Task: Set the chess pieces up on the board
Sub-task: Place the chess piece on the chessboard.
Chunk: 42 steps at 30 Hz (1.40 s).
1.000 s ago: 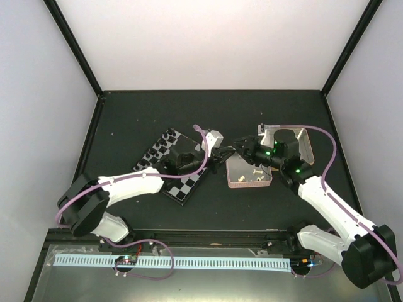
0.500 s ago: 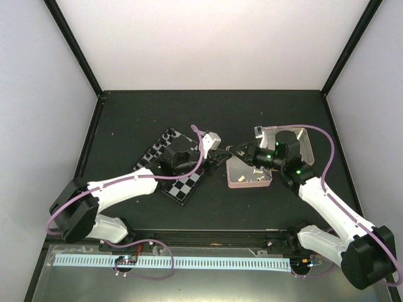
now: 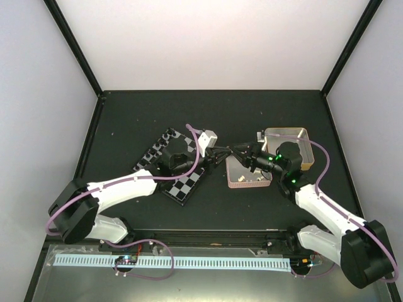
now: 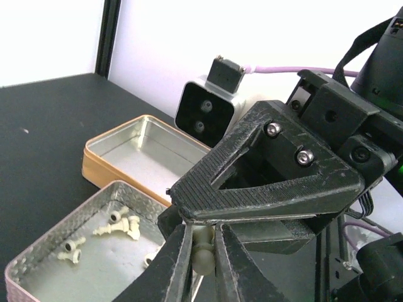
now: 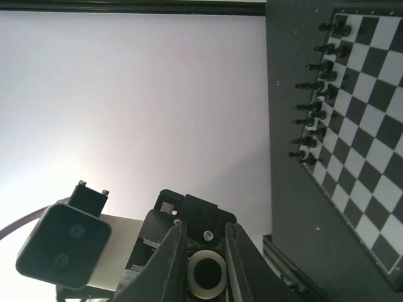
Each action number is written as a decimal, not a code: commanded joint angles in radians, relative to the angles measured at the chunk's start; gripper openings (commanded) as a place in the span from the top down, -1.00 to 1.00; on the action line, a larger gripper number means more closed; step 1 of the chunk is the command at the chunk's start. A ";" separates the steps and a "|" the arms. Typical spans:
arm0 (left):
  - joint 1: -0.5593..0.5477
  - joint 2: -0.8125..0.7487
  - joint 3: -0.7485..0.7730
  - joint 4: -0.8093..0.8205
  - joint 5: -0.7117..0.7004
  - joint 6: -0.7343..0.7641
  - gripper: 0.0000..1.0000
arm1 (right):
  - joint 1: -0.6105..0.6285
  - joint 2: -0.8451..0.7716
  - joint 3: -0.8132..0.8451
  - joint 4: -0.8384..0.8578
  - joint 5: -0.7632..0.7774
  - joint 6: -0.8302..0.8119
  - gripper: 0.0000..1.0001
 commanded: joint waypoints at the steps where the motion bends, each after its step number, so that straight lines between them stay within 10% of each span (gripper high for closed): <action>1: -0.001 -0.026 -0.003 0.084 -0.004 -0.001 0.89 | 0.004 0.007 -0.021 0.126 -0.019 0.100 0.80; 7: 0.004 -0.071 0.015 -0.032 -0.082 0.033 0.97 | 0.002 0.002 0.042 -0.115 0.023 -0.076 0.06; 13: 0.038 -0.121 0.145 -0.556 -0.260 0.101 0.97 | -0.024 -0.047 0.153 -0.550 0.277 -0.409 -0.36; 25: 0.183 0.310 0.591 -1.339 -0.297 0.194 0.97 | -0.025 -0.061 0.229 -0.786 0.621 -0.653 -0.40; 42: 0.223 0.744 0.969 -1.553 -0.293 0.203 0.94 | -0.026 -0.016 0.208 -0.782 0.601 -0.725 -0.40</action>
